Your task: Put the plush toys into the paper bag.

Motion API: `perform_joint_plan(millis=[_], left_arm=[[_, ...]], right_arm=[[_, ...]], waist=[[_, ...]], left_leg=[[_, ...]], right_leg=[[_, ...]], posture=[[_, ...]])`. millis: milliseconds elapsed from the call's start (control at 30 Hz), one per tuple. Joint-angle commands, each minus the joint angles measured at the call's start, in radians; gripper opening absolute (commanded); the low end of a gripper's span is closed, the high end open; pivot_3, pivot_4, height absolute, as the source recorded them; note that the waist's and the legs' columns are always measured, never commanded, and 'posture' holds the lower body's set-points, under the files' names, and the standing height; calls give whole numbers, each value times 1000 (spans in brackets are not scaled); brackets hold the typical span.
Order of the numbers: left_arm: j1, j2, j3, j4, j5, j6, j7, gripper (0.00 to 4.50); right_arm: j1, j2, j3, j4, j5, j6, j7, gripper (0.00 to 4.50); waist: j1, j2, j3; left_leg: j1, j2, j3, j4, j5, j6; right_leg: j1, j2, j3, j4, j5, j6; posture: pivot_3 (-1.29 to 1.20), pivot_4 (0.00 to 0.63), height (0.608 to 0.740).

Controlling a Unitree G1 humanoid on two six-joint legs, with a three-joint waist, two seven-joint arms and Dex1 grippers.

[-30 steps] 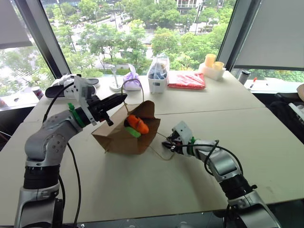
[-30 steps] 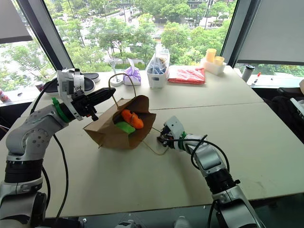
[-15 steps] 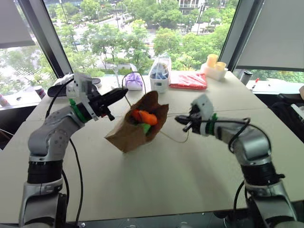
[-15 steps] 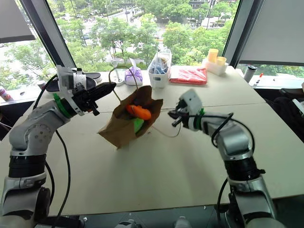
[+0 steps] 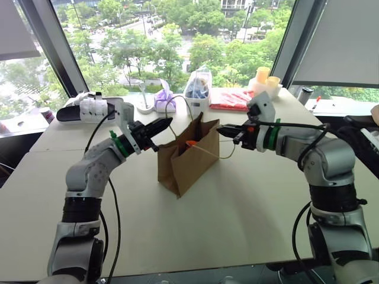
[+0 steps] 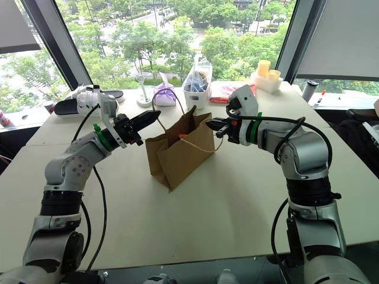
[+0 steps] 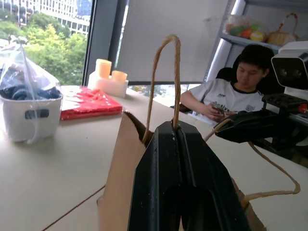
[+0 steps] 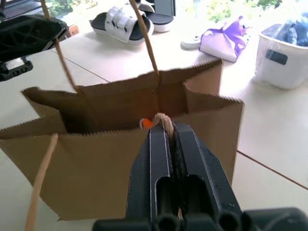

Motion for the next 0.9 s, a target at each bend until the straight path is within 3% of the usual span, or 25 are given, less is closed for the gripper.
perform_joint_plan(millis=[33, 167, 233, 300, 500, 667, 900], left_arm=[[11, 30, 0, -19, 14, 3, -20, 0], [28, 63, 7, -18, 24, 19, -38, 0], [21, 70, 25, -8, 15, 30, -26, 523], [16, 77, 38, -6, 4, 44, -23, 1277], [36, 131, 110, -99, -111, 163, -37, 4296], [121, 215, 134, -155, -144, 223, -74, 4417], [242, 275, 127, -224, -166, 241, -126, 4417]], right_arm=[[-18, 5, -8, -18, 5, -36, -11, 117], [-26, 15, -16, -18, 16, -46, -24, 117], [-32, 21, -30, -19, 27, -50, -27, 629], [-38, 20, -37, -21, 33, -50, -30, 1379], [-98, -6, -86, -42, 75, -22, -41, 4363], [-114, -52, -167, -64, 119, 1, -58, 4454], [55, -101, -294, -155, 159, 67, -135, 4454]], waist=[[1, 0, 0], [4, 0, 0], [4, 0, 0], [5, 0, 0], [1, 0, 0], [2, 0, 0], [11, 0, 0]], left_leg=[[0, 0, 0, 0, 0, 0], [0, 0, 0, 0, 0, 0], [0, 0, 0, 0, 0, 0], [0, 0, 0, 0, 0, 0], [0, 0, 0, 0, 0, 0], [0, 0, 0, -1, -1, 1], [0, 0, -1, -1, -4, 6]], right_leg=[[0, 0, 0, 0, 0, 0], [0, 0, 0, 0, 0, 0], [0, 0, 0, 0, 0, 0], [0, 0, 0, 0, 0, 0], [-1, 0, 0, 0, 0, 0], [-1, 0, 0, 0, 0, 0], [1, 0, 0, -1, 0, 0]], posture=[[0, 150, 740], [0, 150, 740], [0, 150, 740], [0, 150, 740], [0, 150, 740], [0, 150, 740], [0, 150, 740]])
